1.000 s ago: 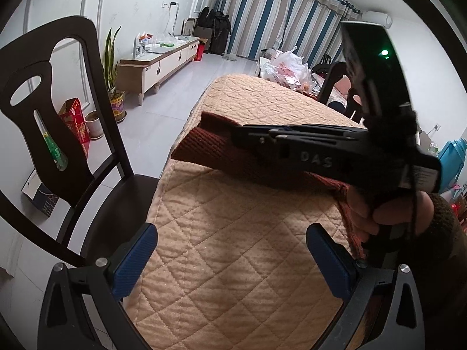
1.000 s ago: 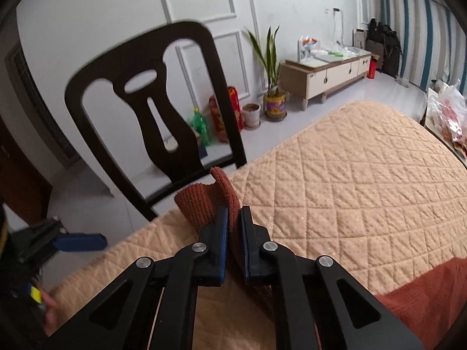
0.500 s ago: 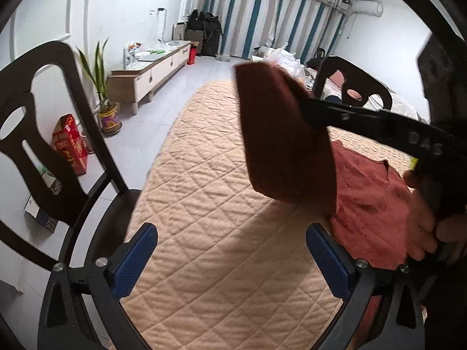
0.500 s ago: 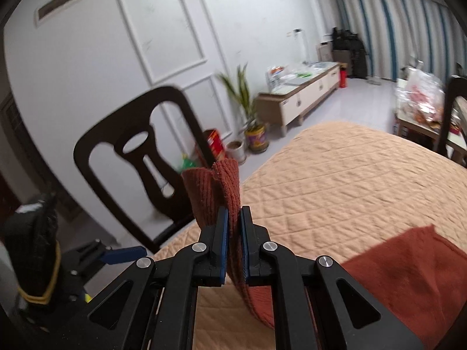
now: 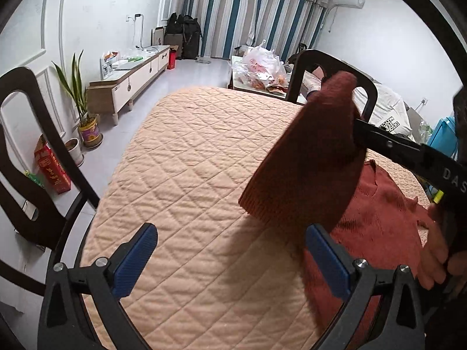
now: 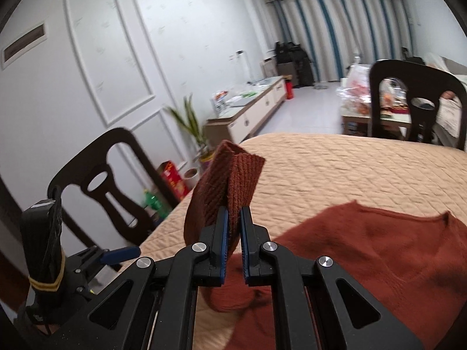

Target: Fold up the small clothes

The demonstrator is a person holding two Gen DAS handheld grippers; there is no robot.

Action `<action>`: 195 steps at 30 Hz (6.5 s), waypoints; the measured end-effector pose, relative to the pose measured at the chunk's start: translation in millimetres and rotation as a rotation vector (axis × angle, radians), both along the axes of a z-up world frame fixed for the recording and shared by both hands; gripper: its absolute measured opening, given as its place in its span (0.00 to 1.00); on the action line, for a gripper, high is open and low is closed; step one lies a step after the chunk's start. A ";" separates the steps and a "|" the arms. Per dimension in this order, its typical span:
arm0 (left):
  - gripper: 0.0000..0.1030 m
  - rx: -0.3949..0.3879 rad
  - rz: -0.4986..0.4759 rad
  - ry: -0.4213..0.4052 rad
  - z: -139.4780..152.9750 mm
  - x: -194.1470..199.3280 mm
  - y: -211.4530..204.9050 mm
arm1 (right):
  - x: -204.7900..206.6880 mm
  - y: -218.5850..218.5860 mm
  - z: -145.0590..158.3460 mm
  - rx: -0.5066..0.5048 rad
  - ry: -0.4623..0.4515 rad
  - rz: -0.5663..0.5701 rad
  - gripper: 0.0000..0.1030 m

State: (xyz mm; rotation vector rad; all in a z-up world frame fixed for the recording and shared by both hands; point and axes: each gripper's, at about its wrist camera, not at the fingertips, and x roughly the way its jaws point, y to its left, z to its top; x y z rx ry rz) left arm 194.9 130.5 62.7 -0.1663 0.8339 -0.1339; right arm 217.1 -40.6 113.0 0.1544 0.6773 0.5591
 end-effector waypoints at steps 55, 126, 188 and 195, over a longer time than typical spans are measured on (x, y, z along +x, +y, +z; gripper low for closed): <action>0.63 -0.077 -0.053 0.232 -30.5 67.5 -70.5 | -4.1 -142.1 -62.4 0.030 0.265 -0.343 0.47; 0.12 -0.213 -0.034 0.165 -39.8 16.7 -43.0 | 25.5 -24.6 -40.7 -0.255 0.142 0.080 0.43; 0.78 -0.157 -0.362 0.156 0.9 23.0 -251.6 | -97.5 -384.7 -27.6 -0.188 0.223 -0.754 0.48; 0.78 -0.151 -0.430 0.201 -12.7 36.2 -297.7 | -91.8 -430.2 -43.9 -0.154 0.278 -0.831 0.48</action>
